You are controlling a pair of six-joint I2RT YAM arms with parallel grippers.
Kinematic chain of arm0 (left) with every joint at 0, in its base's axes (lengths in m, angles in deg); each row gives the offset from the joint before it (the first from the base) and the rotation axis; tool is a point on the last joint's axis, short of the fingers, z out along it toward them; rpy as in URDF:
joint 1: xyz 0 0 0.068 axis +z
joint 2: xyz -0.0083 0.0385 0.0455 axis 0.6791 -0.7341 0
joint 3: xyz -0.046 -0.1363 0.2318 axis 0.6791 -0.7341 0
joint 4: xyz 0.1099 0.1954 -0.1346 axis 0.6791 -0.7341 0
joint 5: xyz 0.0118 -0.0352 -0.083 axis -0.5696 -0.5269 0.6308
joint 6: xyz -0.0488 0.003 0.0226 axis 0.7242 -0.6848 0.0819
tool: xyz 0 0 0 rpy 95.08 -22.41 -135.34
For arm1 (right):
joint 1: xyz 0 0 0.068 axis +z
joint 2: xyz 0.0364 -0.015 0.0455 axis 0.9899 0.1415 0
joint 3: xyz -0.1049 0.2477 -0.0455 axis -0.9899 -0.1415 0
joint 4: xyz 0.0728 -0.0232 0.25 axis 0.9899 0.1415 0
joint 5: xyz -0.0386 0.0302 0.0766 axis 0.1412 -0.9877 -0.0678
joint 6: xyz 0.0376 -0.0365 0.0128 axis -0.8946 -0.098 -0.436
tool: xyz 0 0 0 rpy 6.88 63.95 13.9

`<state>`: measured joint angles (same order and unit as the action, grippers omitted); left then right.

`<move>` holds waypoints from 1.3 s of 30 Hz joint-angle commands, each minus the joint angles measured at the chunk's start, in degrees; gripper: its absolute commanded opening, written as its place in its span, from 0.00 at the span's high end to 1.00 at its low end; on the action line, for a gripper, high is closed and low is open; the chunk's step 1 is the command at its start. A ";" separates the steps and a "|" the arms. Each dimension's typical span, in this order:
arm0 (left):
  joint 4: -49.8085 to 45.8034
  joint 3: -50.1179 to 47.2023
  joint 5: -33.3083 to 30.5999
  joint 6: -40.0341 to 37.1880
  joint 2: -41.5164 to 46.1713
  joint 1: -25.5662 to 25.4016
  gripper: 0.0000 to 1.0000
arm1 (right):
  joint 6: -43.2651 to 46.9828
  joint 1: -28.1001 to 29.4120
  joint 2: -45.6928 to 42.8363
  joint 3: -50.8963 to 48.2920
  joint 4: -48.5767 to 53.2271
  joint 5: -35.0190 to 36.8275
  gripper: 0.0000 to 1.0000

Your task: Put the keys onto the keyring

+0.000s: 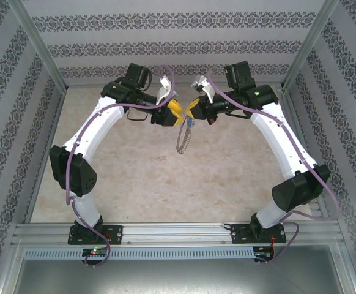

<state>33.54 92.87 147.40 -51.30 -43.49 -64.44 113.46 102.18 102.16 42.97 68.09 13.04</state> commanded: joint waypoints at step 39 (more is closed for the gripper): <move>-14.49 7.92 4.99 -12.25 -4.84 -0.41 0.69 | 0.23 3.15 0.28 -2.11 -1.85 -1.77 1.00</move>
<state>22.29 98.77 150.11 -60.55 -47.34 -64.51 113.41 104.45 102.77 41.16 67.85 13.06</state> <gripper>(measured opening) 0.314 0.057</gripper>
